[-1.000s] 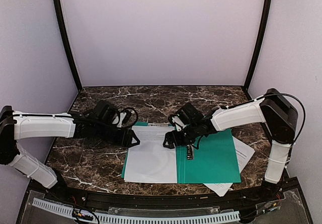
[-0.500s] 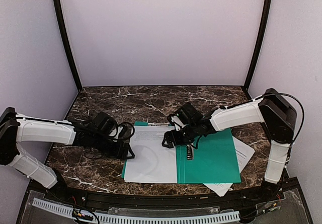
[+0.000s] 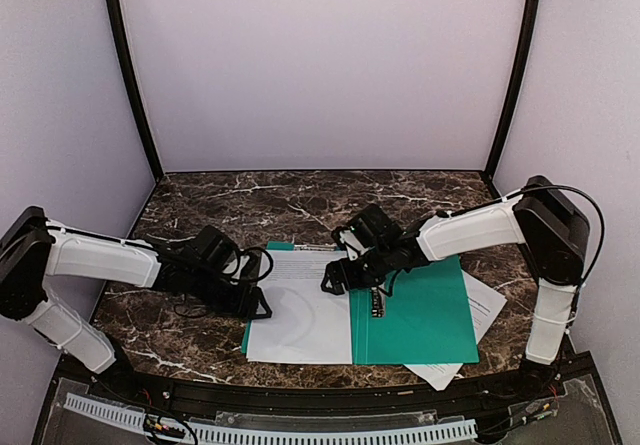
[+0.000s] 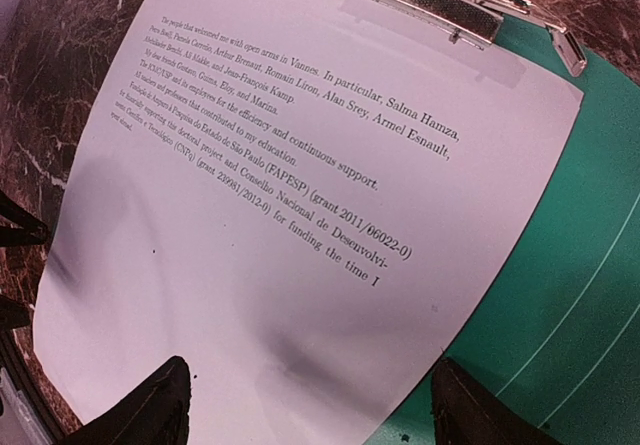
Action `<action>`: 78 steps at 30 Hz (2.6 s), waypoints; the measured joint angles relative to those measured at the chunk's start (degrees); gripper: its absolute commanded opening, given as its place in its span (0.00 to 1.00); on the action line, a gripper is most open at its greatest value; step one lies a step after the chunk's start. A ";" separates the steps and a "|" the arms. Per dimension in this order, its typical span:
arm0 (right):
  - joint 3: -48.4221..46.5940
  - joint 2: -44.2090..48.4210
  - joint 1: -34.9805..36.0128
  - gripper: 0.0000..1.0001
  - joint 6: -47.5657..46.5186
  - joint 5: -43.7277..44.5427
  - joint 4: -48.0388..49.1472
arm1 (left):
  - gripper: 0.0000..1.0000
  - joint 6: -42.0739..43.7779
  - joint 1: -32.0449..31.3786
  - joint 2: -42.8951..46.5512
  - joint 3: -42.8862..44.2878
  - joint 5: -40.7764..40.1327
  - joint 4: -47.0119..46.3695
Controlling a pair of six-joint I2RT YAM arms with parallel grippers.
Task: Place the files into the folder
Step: Adjust the file with the spring clip on the folder.
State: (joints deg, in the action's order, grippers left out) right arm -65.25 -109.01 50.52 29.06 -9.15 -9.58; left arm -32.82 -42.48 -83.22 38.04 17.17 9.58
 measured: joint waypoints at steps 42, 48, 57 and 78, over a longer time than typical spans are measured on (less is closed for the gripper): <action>0.02 0.04 0.48 0.80 0.22 2.21 -0.13 | 0.65 -0.81 0.37 -6.91 3.56 1.90 -6.10; 0.04 1.42 0.68 0.81 0.20 4.31 -2.75 | 0.66 -0.31 0.37 -6.99 3.69 1.90 -6.08; 2.49 6.49 1.64 0.84 -3.04 6.88 -3.78 | 0.65 0.72 0.37 -7.54 4.42 2.16 -6.08; -3.45 0.52 28.81 0.89 -23.74 17.11 -8.87 | 0.82 2.84 0.37 1.84 4.87 -4.04 -2.23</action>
State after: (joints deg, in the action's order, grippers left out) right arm -68.71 -108.49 79.33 5.32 7.97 -18.46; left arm -29.98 -42.11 -81.38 42.92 13.13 7.35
